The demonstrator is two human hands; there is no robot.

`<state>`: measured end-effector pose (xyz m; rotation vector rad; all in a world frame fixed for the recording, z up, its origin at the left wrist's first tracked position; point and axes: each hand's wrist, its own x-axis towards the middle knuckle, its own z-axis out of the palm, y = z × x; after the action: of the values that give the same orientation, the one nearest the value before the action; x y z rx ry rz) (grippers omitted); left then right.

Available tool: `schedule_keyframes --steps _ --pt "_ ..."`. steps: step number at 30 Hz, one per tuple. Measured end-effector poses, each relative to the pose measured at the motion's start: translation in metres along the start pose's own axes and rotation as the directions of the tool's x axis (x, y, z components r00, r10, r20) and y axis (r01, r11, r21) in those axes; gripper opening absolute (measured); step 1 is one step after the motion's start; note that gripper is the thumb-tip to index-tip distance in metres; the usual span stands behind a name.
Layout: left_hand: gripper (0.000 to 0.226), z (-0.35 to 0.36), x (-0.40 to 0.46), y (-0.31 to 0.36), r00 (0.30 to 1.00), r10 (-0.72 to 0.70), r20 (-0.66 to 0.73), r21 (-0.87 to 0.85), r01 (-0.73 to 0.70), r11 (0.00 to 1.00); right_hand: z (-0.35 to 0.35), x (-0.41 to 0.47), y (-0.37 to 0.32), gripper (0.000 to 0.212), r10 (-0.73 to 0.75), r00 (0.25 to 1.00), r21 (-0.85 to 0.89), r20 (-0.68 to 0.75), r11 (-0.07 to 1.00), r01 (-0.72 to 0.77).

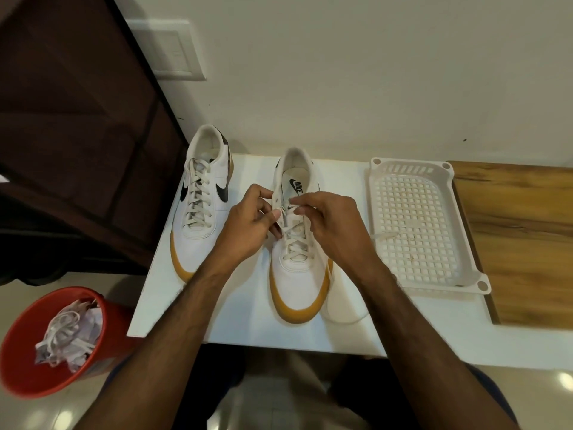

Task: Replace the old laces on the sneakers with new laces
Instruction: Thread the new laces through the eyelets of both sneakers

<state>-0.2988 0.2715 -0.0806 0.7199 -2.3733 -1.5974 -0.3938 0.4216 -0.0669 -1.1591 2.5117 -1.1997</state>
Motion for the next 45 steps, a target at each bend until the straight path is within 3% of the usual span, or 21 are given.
schedule_keyframes --steps 7,14,22,30,34,37,42,45 --pt "0.02 -0.001 0.001 -0.002 1.0 0.008 0.014 0.006 -0.008 1.0 0.006 0.002 0.001 0.019 -0.084 0.993 -0.183 0.087 0.978 0.099" --pt "0.02 -0.002 0.001 -0.003 1.0 0.012 0.017 -0.002 -0.012 1.0 0.011 0.001 0.003 0.014 -0.115 0.991 -0.269 0.068 0.954 0.129" --pt "0.02 -0.002 0.0 -0.001 1.0 0.002 0.012 -0.007 -0.002 1.0 0.015 0.003 0.002 0.011 -0.185 0.972 -0.348 0.147 0.91 0.226" --pt "0.026 -0.002 -0.002 0.0 1.0 0.011 0.014 -0.038 -0.011 0.999 0.02 -0.001 -0.001 0.011 -0.151 0.988 -0.297 0.03 0.943 0.153" --pt "0.025 -0.006 -0.002 -0.002 0.999 -0.014 0.031 -0.079 0.017 0.997 0.023 0.001 -0.001 0.012 -0.141 0.989 -0.314 0.05 0.937 0.15" --pt "0.018 -0.011 0.0 -0.007 0.994 -0.034 0.103 -0.014 0.036 0.999 0.018 0.003 0.002 0.011 -0.071 0.995 -0.193 0.075 0.978 0.085" --pt "0.013 -0.013 -0.003 -0.006 0.981 0.094 0.17 0.141 -0.119 0.983 0.011 -0.001 0.001 0.026 0.034 0.993 0.094 0.114 0.995 -0.045" --pt "0.014 -0.014 -0.004 -0.002 0.971 0.189 0.145 0.195 -0.216 0.957 0.012 -0.002 -0.001 0.034 -0.016 0.993 0.092 0.118 0.996 0.005"
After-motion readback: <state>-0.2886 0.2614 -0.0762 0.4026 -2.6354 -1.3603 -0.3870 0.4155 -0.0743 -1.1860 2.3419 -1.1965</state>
